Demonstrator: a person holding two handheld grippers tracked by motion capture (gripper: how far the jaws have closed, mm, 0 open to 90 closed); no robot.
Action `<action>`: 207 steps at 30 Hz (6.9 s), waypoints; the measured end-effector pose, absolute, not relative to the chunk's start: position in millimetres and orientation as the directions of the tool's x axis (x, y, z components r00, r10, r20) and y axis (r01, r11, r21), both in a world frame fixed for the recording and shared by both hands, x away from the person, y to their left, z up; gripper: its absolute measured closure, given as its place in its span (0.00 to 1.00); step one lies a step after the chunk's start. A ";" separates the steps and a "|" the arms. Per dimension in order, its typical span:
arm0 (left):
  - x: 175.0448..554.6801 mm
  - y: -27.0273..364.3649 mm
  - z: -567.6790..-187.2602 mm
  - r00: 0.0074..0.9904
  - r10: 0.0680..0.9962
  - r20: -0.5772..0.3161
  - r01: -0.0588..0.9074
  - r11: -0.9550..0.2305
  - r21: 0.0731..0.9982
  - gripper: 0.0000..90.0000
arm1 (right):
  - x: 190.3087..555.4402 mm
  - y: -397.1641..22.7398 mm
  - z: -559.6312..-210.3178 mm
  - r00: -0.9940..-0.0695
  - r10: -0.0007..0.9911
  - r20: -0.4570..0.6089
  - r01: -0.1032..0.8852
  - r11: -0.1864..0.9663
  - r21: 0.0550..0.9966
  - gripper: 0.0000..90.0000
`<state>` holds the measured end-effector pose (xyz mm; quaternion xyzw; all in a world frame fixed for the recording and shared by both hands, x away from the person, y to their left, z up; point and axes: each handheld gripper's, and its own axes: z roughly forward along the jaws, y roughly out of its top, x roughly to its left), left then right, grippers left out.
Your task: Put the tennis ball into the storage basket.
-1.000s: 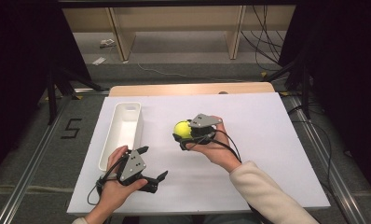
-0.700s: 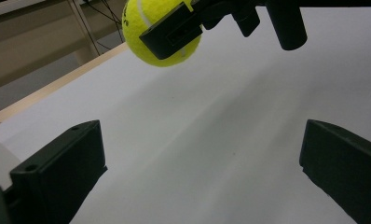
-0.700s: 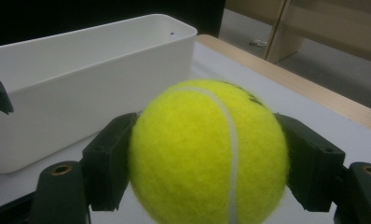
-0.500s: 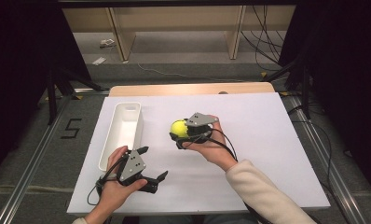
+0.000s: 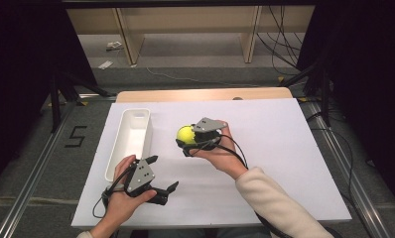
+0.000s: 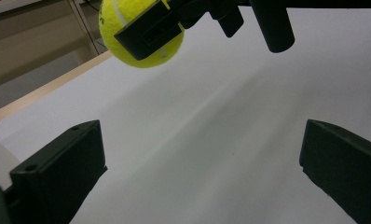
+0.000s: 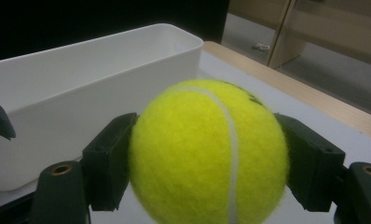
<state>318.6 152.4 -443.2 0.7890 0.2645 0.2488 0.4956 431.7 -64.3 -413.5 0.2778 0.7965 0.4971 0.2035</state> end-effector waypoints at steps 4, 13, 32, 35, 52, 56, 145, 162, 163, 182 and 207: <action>318.6 152.4 -443.2 0.736 0.664 0.131 0.171 -0.369 0.914 0.00 | 433.2 -61.2 -411.4 -0.763 0.644 -0.050 0.237 0.352 0.905 0.30; 318.6 152.5 -443.1 0.735 0.666 0.131 0.171 -0.368 0.914 0.00 | 436.4 -55.6 -408.6 -0.763 0.644 -0.058 0.232 0.356 0.905 0.30; 318.6 152.5 -442.8 0.736 0.664 0.134 0.167 -0.370 0.914 0.00 | 445.0 -40.4 -401.0 -0.766 0.640 -0.060 0.228 0.357 0.906 0.30; 318.5 152.7 -442.5 0.737 0.662 0.137 0.164 -0.371 0.914 0.00 | 446.0 -36.8 -399.4 -0.767 0.638 -0.062 0.222 0.355 0.908 0.30; 318.1 152.5 -442.1 0.737 0.662 0.137 0.162 -0.370 0.915 0.00 | 446.1 -20.7 -391.9 -0.781 0.620 -0.069 0.205 0.359 0.911 0.30; 318.0 152.4 -442.2 0.738 0.661 0.135 0.163 -0.369 0.915 0.00 | 446.3 -16.8 -390.9 -0.785 0.616 -0.069 0.202 0.359 0.911 0.30; 316.0 151.6 -442.3 0.750 0.647 0.138 0.153 -0.373 0.915 0.00 | 462.5 42.8 -370.9 -0.819 0.570 -0.064 0.173 0.351 0.920 0.30; 315.7 151.5 -442.3 0.752 0.644 0.140 0.150 -0.375 0.915 0.00 | 464.3 51.9 -369.7 -0.824 0.563 -0.060 0.172 0.350 0.921 0.30; 315.7 151.4 -442.2 0.752 0.644 0.140 0.150 -0.374 0.915 0.00 | 464.5 52.2 -369.5 -0.825 0.562 -0.061 0.172 0.352 0.920 0.30; 315.5 150.8 -442.3 0.756 0.639 0.142 0.147 -0.378 0.914 0.00 | 465.4 61.4 -370.0 -0.833 0.550 -0.054 0.175 0.355 0.918 0.30; 315.0 150.1 -442.3 0.759 0.636 0.142 0.145 -0.378 0.915 0.00 | 465.5 75.7 -375.0 -0.847 0.529 -0.055 0.173 0.372 0.912 0.30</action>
